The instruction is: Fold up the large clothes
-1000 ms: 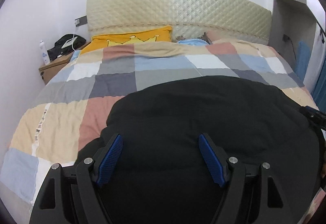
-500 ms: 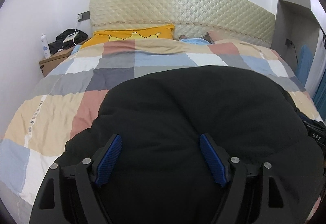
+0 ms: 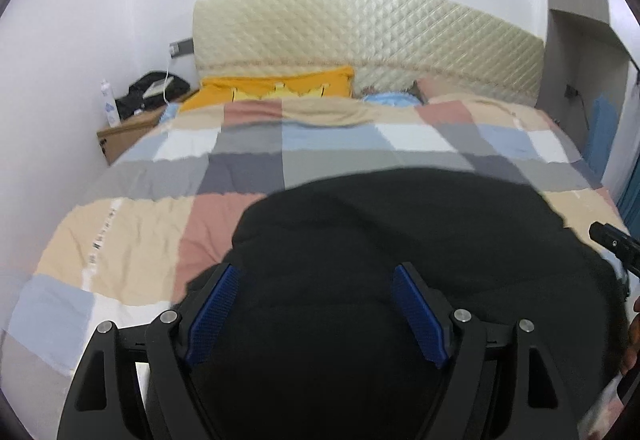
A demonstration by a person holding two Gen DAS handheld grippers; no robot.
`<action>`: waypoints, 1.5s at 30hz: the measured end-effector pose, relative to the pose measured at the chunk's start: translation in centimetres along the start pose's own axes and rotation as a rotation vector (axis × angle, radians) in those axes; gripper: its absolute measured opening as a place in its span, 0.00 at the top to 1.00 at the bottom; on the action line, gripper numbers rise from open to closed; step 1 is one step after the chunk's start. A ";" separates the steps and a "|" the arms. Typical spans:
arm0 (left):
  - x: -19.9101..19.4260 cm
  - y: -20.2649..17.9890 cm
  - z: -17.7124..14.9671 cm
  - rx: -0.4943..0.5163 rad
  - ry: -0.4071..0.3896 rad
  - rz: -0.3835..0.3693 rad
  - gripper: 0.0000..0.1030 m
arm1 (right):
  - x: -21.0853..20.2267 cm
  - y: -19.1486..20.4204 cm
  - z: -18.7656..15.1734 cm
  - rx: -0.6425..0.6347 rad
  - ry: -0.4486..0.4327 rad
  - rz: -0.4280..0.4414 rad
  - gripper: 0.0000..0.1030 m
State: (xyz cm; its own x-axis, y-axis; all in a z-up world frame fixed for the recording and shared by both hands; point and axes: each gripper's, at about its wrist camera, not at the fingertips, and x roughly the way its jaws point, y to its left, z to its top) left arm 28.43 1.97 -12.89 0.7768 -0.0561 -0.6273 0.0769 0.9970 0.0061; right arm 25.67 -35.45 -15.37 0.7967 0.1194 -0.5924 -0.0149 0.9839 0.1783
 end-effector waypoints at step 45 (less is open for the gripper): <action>-36.1 -2.2 -3.4 -0.072 -0.278 -0.147 0.13 | -38.3 12.2 -4.3 -0.131 -0.476 0.156 0.14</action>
State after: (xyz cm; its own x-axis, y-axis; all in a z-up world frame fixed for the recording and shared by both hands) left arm -1.89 2.02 7.10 0.9025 -0.2019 -0.3804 0.1641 0.9779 -0.1297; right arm -7.61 -27.45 6.06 0.9653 0.2219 -0.1377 -0.2064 0.9713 0.1184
